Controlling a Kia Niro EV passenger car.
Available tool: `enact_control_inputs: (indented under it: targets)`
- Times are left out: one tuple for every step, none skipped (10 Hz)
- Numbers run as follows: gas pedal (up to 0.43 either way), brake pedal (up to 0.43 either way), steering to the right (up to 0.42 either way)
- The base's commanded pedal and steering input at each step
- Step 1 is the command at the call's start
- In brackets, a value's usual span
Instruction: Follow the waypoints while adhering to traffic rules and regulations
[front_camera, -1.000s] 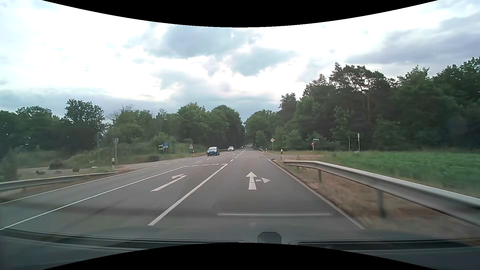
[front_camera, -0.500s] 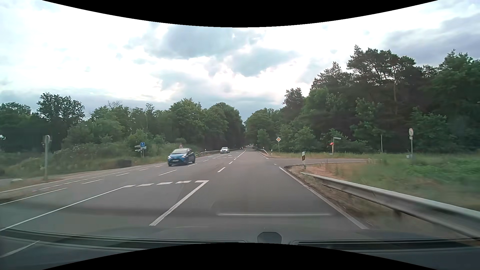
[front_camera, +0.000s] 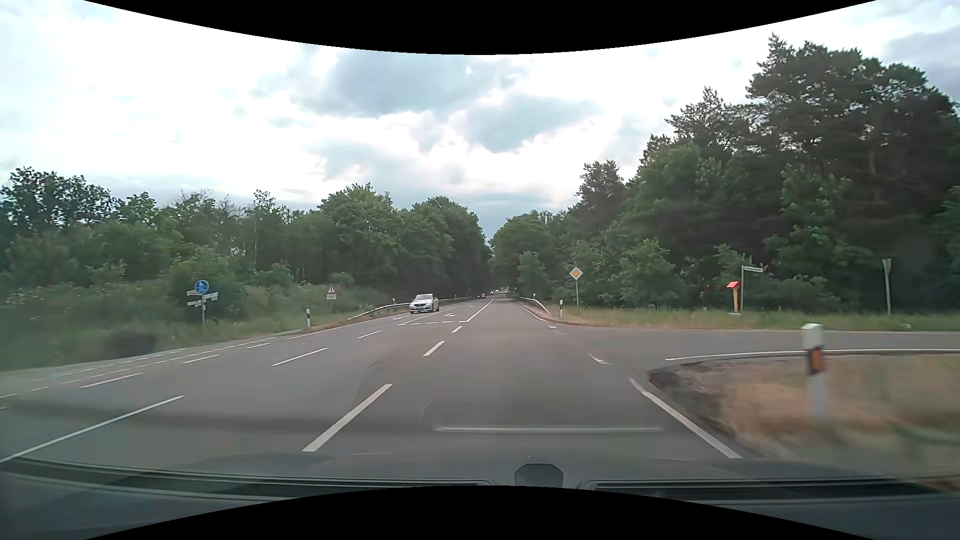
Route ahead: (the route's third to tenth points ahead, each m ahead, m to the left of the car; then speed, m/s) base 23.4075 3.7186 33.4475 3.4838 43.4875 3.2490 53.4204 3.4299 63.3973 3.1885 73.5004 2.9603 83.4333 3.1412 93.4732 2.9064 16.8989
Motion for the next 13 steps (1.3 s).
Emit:
enact_control_inputs:
  targets:
    - [0.110, 0.000, -0.003]
    - [0.110, 0.000, -0.002]
    - [0.110, 0.000, -0.002]
    - [0.110, 0.000, -0.003]
    - [0.110, 0.000, -0.002]
    - [0.110, 0.000, -0.003]
    - [0.110, 0.000, -0.003]
    - [0.110, 0.000, -0.002]
    - [0.130, 0.000, -0.002]
    - [0.138, 0.000, -0.002]
    - [0.138, 0.000, -0.002]
    - [0.138, 0.000, -0.002]
    - [0.138, 0.000, -0.003]
